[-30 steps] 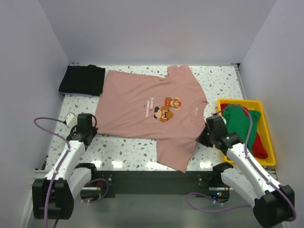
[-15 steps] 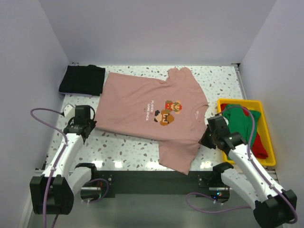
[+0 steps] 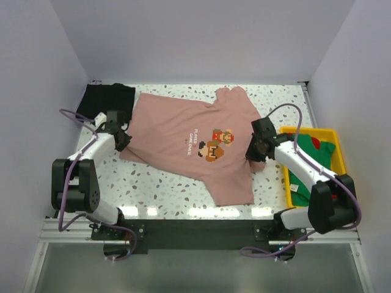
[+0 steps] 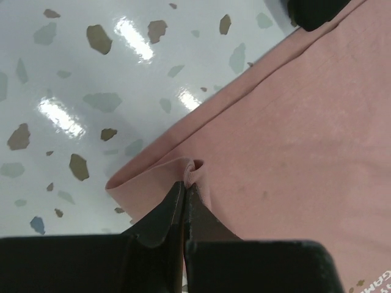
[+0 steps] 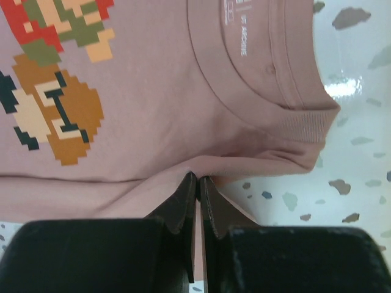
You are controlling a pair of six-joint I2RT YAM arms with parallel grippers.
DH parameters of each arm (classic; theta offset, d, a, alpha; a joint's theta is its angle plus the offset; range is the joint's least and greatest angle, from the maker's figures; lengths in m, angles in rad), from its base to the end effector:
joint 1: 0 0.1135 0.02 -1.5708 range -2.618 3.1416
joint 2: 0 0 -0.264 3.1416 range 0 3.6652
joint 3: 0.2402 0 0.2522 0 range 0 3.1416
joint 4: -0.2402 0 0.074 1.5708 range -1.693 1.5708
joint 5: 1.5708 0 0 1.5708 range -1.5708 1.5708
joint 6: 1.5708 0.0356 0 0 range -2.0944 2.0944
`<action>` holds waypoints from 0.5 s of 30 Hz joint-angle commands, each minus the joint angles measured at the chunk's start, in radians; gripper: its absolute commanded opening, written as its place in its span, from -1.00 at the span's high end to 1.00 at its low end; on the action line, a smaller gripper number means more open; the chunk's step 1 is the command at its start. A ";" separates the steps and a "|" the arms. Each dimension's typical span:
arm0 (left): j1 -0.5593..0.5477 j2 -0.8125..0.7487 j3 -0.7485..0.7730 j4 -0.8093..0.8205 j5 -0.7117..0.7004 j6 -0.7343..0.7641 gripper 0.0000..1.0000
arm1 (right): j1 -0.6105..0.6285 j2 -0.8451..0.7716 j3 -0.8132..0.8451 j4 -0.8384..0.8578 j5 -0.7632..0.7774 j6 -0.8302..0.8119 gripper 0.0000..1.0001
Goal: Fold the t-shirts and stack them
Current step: Fold the tshirt
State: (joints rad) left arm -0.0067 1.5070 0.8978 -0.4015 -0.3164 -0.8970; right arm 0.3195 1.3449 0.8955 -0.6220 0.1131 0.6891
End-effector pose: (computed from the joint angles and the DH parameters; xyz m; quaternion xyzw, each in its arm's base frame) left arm 0.2957 0.0091 0.1946 -0.4479 0.8378 0.0170 0.3117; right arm 0.2481 0.0778 0.2224 0.1915 0.9484 0.0713 0.2425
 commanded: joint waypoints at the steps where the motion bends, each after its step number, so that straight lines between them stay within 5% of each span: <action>1: 0.007 0.054 0.096 0.046 0.005 0.018 1.00 | -0.026 0.054 0.074 0.071 -0.003 -0.039 1.00; 15: 0.048 0.163 0.213 0.020 0.017 0.036 1.00 | -0.120 0.160 0.149 0.111 -0.095 -0.077 1.00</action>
State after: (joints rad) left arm 0.0235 1.6642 1.0668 -0.4015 -0.2951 -0.8783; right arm 0.2150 1.5032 1.0008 -0.5465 0.0463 0.6369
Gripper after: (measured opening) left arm 0.020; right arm 0.043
